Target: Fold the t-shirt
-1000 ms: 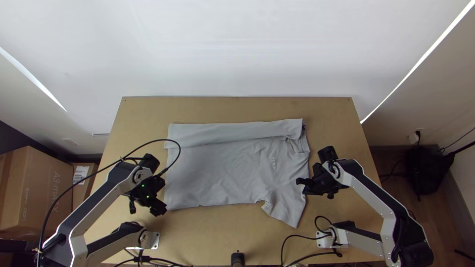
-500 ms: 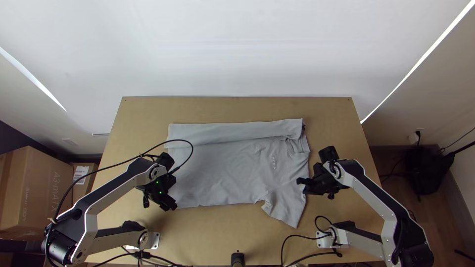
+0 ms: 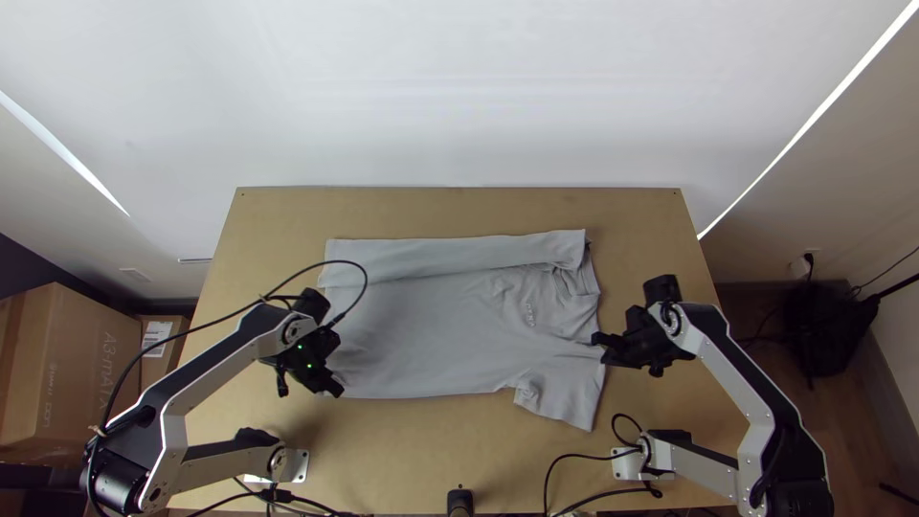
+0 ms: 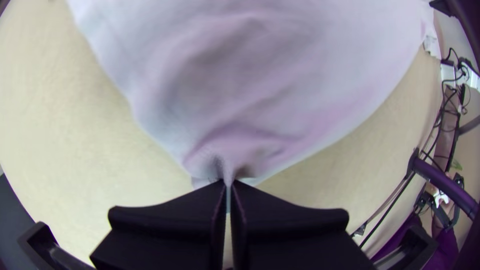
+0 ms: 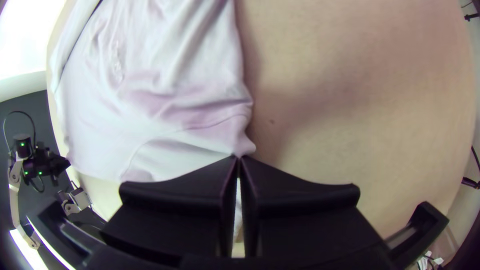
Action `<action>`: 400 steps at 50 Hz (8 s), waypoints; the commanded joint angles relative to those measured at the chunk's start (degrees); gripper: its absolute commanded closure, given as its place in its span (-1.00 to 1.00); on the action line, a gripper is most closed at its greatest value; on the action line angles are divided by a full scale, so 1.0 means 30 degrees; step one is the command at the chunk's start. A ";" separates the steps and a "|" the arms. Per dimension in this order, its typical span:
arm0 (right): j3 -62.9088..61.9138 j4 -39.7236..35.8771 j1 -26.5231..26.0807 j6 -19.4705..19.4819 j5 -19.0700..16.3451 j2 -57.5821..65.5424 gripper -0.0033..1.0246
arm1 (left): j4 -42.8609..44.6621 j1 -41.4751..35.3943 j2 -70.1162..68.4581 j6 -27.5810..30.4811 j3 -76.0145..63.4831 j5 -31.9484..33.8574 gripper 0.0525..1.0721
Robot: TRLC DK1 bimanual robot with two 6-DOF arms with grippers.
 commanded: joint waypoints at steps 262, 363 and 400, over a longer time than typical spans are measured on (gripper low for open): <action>1.1269 0.6705 -0.0069 0.8123 -0.8632 0.5507 -0.92 | 0.2234 0.6783 0.5370 -0.5337 1.5138 0.8998 0.95; 1.4697 0.8404 0.5321 0.5603 -0.5790 1.3271 -0.92 | 0.5017 0.0162 0.6835 -0.9644 2.2843 0.2669 -0.91; 2.0937 0.8169 0.7841 0.5603 -0.6845 1.9687 -0.14 | 0.4050 0.6783 -0.1720 -0.9380 1.7130 0.2757 -0.91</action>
